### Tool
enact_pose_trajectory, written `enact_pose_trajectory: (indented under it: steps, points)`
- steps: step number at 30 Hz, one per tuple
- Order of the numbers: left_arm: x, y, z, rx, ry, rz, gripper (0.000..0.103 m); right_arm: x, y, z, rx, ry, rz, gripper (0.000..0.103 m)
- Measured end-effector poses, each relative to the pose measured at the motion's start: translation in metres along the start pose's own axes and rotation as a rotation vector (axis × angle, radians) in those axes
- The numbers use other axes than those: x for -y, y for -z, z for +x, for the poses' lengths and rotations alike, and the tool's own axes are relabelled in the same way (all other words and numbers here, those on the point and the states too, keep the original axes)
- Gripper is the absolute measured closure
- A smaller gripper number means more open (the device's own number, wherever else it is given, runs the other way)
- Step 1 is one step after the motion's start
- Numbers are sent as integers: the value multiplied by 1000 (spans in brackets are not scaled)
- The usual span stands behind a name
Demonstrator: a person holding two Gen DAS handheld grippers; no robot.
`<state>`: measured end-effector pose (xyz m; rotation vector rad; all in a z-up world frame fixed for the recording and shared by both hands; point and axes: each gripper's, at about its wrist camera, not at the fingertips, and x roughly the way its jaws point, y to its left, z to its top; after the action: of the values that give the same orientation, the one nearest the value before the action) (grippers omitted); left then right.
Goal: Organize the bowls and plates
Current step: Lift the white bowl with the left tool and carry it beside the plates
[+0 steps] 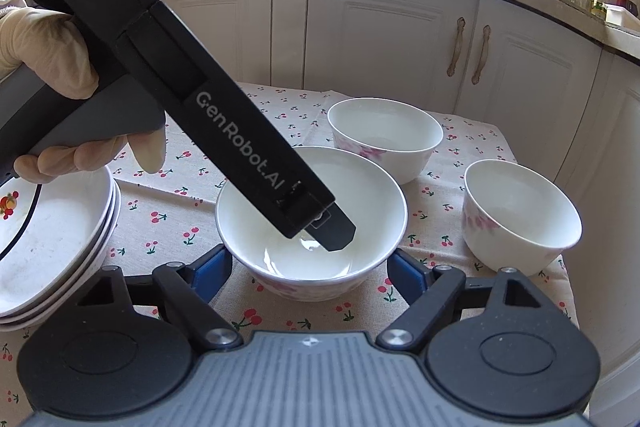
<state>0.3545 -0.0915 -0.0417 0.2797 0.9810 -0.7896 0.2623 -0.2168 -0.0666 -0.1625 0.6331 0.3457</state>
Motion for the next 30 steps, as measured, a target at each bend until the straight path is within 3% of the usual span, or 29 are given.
enact_pose_trajectory:
  steps: [11, 30]
  points:
    - [7, 5, -6, -8, -5, 10, 22, 1, -2, -6, -25, -21, 21, 15]
    - [50, 41, -49, 30, -17, -19, 22, -22, 8, -68, -17, -49, -61, 15]
